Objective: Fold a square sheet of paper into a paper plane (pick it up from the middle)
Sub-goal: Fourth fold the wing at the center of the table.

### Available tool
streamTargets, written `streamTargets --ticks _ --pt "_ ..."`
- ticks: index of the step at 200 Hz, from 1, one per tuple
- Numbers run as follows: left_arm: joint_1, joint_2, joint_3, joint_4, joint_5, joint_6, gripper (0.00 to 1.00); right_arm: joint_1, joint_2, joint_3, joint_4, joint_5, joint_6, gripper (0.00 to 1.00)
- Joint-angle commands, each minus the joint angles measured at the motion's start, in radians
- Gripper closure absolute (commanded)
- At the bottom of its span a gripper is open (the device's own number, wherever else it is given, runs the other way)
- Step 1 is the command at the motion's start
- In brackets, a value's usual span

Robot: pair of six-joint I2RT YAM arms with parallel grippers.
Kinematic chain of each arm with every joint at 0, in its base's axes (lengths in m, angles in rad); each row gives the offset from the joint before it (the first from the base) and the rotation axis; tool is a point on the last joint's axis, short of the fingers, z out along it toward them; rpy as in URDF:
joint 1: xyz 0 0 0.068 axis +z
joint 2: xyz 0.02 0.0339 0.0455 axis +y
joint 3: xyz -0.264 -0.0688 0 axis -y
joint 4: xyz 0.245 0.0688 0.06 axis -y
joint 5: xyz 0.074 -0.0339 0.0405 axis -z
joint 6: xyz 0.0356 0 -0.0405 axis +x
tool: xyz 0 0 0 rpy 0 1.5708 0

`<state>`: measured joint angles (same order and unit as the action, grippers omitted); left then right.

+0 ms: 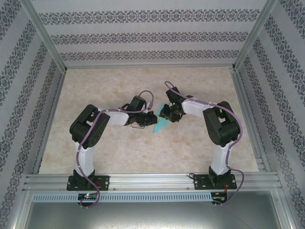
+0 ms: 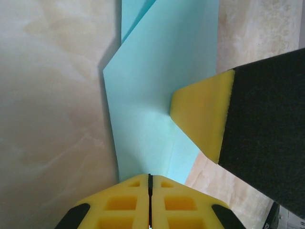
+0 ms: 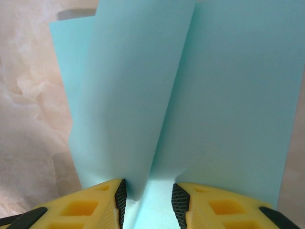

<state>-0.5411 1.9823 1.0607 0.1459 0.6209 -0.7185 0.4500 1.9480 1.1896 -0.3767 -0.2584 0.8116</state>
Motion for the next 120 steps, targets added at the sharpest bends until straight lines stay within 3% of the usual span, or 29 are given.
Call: streamTargets --ticks 1,120 --pt "0.012 0.006 0.008 0.011 0.013 -0.007 0.91 0.019 0.146 -0.068 -0.093 0.098 -0.010 0.62" --pt "0.012 0.026 0.027 -0.007 -0.004 -0.005 0.91 0.024 0.153 -0.073 -0.103 0.122 0.008 0.66"
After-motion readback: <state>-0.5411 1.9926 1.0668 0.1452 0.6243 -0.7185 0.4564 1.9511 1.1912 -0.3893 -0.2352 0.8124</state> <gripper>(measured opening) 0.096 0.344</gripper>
